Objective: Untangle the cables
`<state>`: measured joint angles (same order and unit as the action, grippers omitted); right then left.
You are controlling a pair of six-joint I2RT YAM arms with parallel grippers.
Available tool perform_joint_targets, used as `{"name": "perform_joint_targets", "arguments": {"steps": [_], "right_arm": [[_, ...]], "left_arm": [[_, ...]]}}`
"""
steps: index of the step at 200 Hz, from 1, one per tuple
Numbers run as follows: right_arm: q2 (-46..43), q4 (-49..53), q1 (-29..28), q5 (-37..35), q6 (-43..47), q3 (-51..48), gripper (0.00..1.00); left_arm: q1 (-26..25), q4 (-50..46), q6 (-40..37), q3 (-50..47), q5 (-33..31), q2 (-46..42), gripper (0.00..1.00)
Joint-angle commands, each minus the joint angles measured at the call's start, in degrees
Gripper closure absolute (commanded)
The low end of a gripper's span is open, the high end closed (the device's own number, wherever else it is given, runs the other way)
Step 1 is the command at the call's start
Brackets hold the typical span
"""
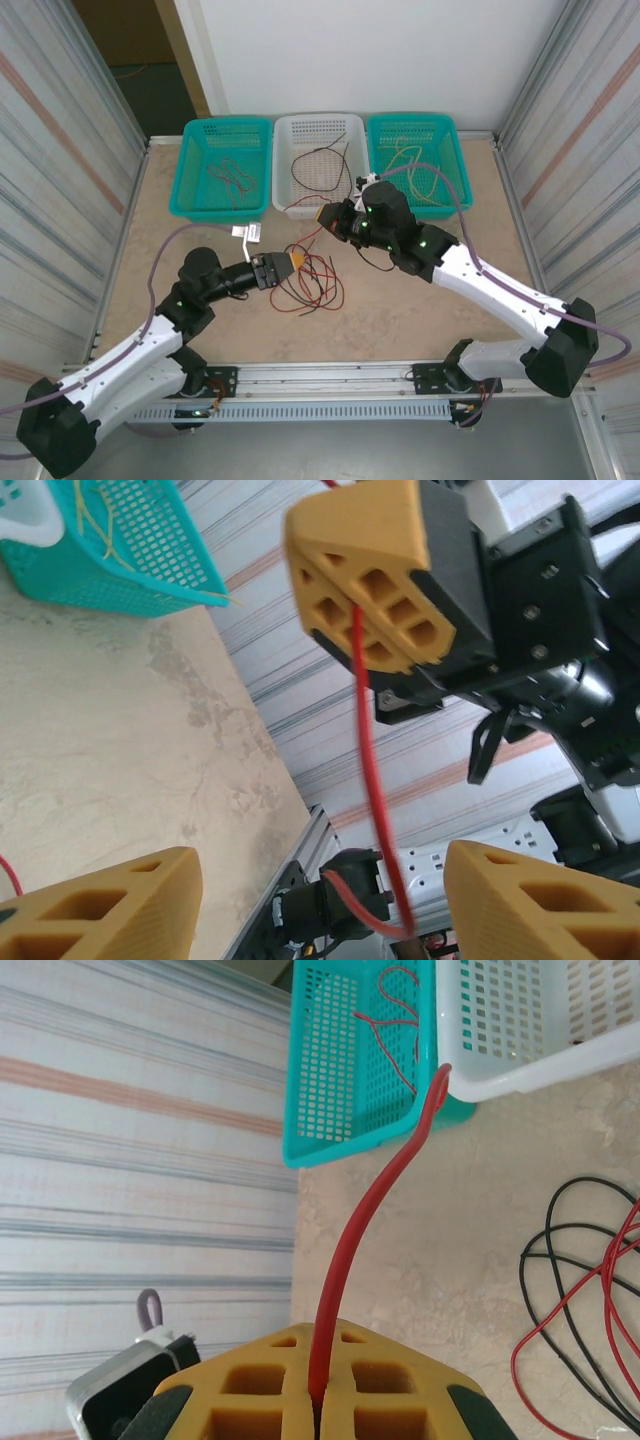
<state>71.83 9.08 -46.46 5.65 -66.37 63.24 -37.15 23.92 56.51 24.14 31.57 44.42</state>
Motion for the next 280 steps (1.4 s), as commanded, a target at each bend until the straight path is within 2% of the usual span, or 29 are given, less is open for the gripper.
{"name": "perform_joint_targets", "arguments": {"steps": [1, 20, 37, 74, 89, 111, 137, 158, 183, 221, 258, 274, 280], "right_arm": [[-2.25, -0.47, 0.31, -1.06, 1.42, 1.53, 1.00], [-2.40, -0.38, 0.31, -1.32, 1.50, 1.45, 1.00], [-2.73, -0.39, 0.23, -1.72, 1.45, 1.11, 1.00], [-3.11, -0.41, 0.14, -1.91, 2.01, 1.14, 1.00], [-3.15, -0.25, 0.20, -2.18, 2.68, 1.38, 1.00], [-2.61, 0.73, 0.39, -2.67, 4.48, 3.23, 1.00], [0.10, 4.34, 0.51, -2.04, 8.45, 8.98, 1.00], [3.78, 9.12, -0.14, -1.37, 11.62, 15.15, 1.00], [7.79, 14.43, -2.14, -2.46, 15.41, 21.21, 1.00], [10.02, 19.75, -5.51, -7.31, 19.90, 26.14, 1.00], [9.19, 22.23, -5.79, -9.97, 22.24, 26.88, 0.99], [8.74, 23.27, -5.68, -10.59, 23.65, 27.10, 0.99], [8.57, 23.50, -5.61, -10.87, 24.09, 27.17, 0.99]], "left_arm": [[-2.89, 2.60, -6.65, -0.07, -5.96, -2.99, 0.41], [-6.62, 1.30, -11.85, 0.07, -12.46, -4.65, 0.61], [-8.78, 1.17, -13.94, -0.19, -17.73, -5.46, 0.71], [-8.96, -3.91, -15.43, 2.53, -19.41, -2.53, 0.86], [-9.00, -7.49, -15.76, 3.99, -20.17, -1.20, 1.00], [-9.66, -12.01, -17.03, 5.14, -20.68, -0.15, 1.00], [-11.96, -23.10, -22.69, 8.91, -22.59, 2.18, 1.00], [-14.81, -32.27, -27.45, 13.46, -24.91, 6.14, 1.00], [-17.44, -38.46, -31.11, 17.90, -27.24, 11.48, 1.00], [-17.48, -40.38, -30.99, 21.03, -24.97, 18.85, 1.00], [-17.43, -39.53, -29.35, 20.90, -26.35, 17.92, 1.00], [-17.29, -40.25, -29.56, 21.77, -24.67, 17.10, 1.00], [-17.35, -40.24, -29.39, 21.82, -23.81, 16.43, 0.90]]}}
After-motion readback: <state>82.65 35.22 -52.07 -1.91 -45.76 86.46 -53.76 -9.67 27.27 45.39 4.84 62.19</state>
